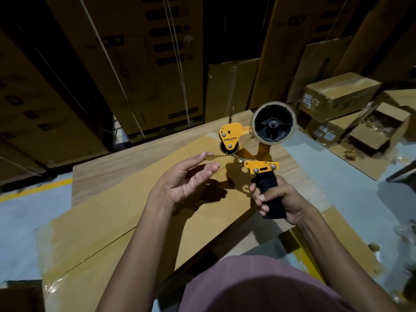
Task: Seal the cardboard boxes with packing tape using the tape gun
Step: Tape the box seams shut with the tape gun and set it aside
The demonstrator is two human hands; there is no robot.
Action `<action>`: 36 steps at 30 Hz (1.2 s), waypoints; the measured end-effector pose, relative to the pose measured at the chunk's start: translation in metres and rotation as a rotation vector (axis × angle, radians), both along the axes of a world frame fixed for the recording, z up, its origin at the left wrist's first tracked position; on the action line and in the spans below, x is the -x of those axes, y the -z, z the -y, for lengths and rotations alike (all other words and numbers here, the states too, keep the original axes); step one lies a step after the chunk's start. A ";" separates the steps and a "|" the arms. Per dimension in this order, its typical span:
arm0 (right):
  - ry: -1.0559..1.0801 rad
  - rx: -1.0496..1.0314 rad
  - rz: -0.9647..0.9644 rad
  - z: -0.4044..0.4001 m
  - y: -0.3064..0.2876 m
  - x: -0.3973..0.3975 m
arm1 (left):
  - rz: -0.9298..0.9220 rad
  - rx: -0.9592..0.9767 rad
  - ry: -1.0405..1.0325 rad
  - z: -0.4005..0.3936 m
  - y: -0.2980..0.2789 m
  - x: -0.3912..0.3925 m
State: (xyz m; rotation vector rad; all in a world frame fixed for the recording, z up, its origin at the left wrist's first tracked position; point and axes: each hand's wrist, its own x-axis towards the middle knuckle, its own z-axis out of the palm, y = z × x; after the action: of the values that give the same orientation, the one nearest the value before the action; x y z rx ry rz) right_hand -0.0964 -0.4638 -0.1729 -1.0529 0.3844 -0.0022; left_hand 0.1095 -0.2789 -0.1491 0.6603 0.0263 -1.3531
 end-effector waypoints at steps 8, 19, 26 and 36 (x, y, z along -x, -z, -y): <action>-0.020 0.071 -0.007 0.044 0.005 -0.012 | 0.372 -0.347 -0.082 0.050 -0.012 -0.014; 0.068 0.274 -0.237 0.081 0.009 -0.074 | 1.267 -0.800 0.187 0.140 -0.013 -0.101; 0.159 0.192 -0.338 0.076 0.017 -0.095 | 1.674 -0.839 0.318 0.174 0.004 -0.124; 0.211 0.307 -0.409 0.070 0.018 -0.105 | 1.836 -0.919 0.223 0.164 0.038 -0.131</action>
State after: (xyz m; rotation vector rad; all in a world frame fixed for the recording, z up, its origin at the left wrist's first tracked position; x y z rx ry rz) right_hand 0.0084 -0.5339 -0.1907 -1.3133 0.8860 -0.0354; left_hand 0.2400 -0.4432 -0.1871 2.5073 -0.9556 -0.4140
